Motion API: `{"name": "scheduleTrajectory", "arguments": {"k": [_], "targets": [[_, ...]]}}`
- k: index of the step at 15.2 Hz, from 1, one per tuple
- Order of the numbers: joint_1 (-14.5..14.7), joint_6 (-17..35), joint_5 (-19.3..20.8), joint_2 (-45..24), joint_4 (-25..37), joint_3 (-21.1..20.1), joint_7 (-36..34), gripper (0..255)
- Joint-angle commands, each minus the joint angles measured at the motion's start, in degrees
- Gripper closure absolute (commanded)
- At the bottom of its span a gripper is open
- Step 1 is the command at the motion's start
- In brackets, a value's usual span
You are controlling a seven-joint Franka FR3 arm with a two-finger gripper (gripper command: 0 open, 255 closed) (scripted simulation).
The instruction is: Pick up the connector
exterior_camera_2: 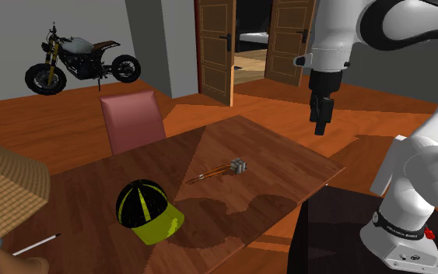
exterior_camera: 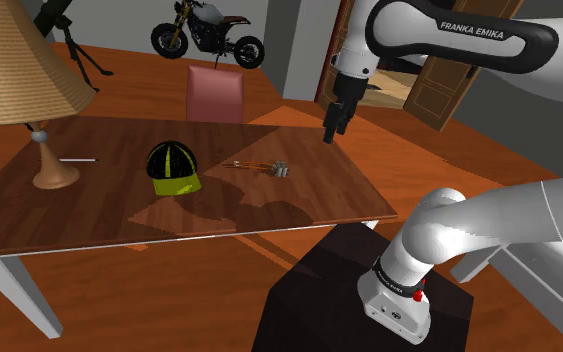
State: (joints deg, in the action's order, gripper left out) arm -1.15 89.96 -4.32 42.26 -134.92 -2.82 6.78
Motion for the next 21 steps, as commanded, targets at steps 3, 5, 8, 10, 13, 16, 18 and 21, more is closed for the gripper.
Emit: {"name": "scheduleTrajectory", "arguments": {"k": [3, 5, 8, 10, 13, 16, 18, 21], "targets": [[0.1, 3.6, 1.2, -2.0, -1.4, 1.6, 3.7, 0], [0.2, 7.2, 2.2, -4.3, -2.5, 3.2, 7.3, 0], [0.4, 12.7, 3.5, -8.6, -3.3, 5.4, 12.7, 0], [0.5, 16.3, 4.1, -11.9, -3.4, 6.9, 16.2, 0], [0.9, 21.5, 4.7, -17.3, -2.8, 9.0, 21.5, 0], [1.3, 26.3, 4.6, -23.3, -1.2, 10.8, 26.8, 0], [1.6, 29.3, 4.2, -27.6, 0.2, 11.9, 30.4, 0], [2.0, 33.2, 3.0, -34.1, 3.1, 13.2, 35.9, 0]]}}
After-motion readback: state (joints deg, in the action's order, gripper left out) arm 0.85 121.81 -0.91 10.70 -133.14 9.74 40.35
